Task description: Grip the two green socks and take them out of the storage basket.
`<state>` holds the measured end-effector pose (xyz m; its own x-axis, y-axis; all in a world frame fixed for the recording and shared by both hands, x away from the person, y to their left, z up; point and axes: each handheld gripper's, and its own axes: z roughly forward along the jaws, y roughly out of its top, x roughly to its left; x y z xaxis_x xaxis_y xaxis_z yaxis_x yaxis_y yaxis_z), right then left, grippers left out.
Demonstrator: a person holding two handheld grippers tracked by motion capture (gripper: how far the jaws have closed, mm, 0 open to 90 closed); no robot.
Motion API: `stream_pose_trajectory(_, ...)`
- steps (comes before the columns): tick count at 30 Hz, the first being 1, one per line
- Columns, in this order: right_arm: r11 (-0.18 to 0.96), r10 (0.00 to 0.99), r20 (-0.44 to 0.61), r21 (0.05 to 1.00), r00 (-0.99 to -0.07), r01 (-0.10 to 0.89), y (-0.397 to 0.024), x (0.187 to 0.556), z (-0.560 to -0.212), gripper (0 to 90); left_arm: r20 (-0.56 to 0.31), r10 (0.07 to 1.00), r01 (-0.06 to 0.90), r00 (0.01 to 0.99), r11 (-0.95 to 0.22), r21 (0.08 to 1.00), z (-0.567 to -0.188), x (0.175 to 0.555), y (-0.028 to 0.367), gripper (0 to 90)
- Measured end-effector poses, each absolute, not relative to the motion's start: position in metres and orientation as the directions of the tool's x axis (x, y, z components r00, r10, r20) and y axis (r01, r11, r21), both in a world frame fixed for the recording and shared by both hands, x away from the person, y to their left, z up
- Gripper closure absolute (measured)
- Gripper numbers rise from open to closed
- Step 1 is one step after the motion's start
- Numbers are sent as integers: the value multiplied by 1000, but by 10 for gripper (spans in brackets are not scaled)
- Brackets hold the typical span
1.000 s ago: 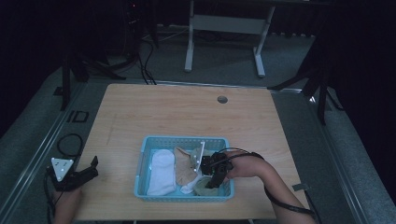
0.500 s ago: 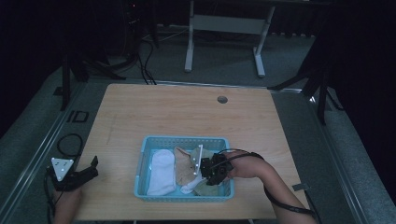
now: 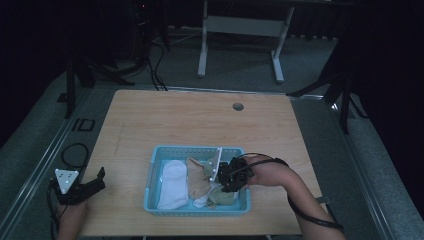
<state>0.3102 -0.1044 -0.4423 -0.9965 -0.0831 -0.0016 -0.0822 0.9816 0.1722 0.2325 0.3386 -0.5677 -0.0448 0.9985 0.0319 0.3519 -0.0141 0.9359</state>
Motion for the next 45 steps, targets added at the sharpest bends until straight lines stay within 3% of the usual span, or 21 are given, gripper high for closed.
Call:
stream_pose_trajectory(15,974,-62,-69,216,-996,-76,-115,312,-402,803,31,998,351,-47,-13,936,-568,232,339,3)
stream_pose_trajectory(32,947,18,-147,320,-989,-31,-162,312,-349,803,31,998,351,-48,-12,936,-568,232,339,3)
stream_pose_trajectory(45,962,131,-143,258,-981,91,-222,317,-360,802,35,998,354,-49,-16,935,-568,233,338,4)
